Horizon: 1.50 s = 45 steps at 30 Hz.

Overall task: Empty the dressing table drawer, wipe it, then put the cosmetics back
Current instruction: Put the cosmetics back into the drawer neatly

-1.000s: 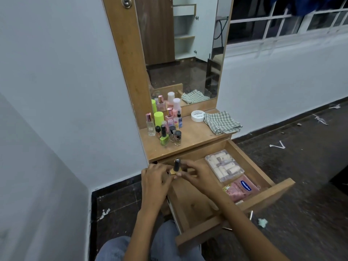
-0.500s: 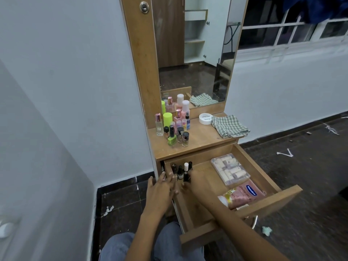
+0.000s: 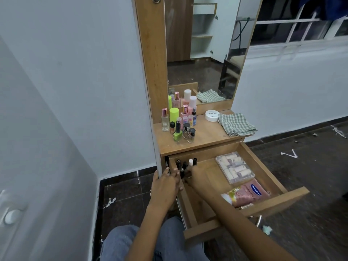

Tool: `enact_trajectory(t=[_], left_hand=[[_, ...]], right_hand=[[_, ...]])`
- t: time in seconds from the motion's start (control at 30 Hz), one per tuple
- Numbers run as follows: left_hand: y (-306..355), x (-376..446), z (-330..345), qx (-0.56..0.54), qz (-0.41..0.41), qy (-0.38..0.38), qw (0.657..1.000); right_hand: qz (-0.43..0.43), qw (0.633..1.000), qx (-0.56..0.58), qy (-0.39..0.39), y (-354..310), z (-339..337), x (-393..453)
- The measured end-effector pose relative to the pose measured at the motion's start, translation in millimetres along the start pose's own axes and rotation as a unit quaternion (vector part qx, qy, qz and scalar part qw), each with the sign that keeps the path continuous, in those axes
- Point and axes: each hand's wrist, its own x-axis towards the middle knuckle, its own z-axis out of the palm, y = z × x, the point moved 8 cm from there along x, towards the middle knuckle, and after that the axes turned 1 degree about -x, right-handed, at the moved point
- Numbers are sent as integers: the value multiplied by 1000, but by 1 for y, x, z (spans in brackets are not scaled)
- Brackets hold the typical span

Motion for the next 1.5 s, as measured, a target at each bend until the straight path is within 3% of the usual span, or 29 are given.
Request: enact_trajectory(t=[0.13, 0.27, 0.37, 0.7, 0.93, 1.07, 1.17, 1.27, 1.4, 1.5], left_hand=[[1, 3, -6, 3, -4, 17, 1000], [1, 8, -7, -4, -12, 38, 999], [2, 11, -9, -9, -18, 41, 999], [0, 7, -6, -14, -33, 24, 999], [-3, 3, -3, -40, -44, 23, 998], [-3, 3, -1, -41, -44, 21, 998], [-2, 3, -1, -45, -43, 15, 998], [-2, 2, -1, -48, -47, 19, 998], [-1, 2, 0, -44, -48, 18, 998], [-1, 2, 0, -40, -49, 13, 998]], right_hand=[[-10, 1000, 16, 3, 5, -21, 1], [5, 975, 122, 184, 12, -76, -9], [-5, 950, 163, 266, 2, -96, -10], [-5, 950, 124, 288, -36, -107, 23], [-77, 938, 134, 311, -23, -117, 0], [-107, 950, 120, 267, 0, -105, -21], [-66, 985, 79, 139, 23, -71, -13], [-62, 997, 28, 43, 25, -42, -2], [-71, 995, -66, 2, 6, -31, -3], [-44, 997, -56, 0, 5, -23, -3]])
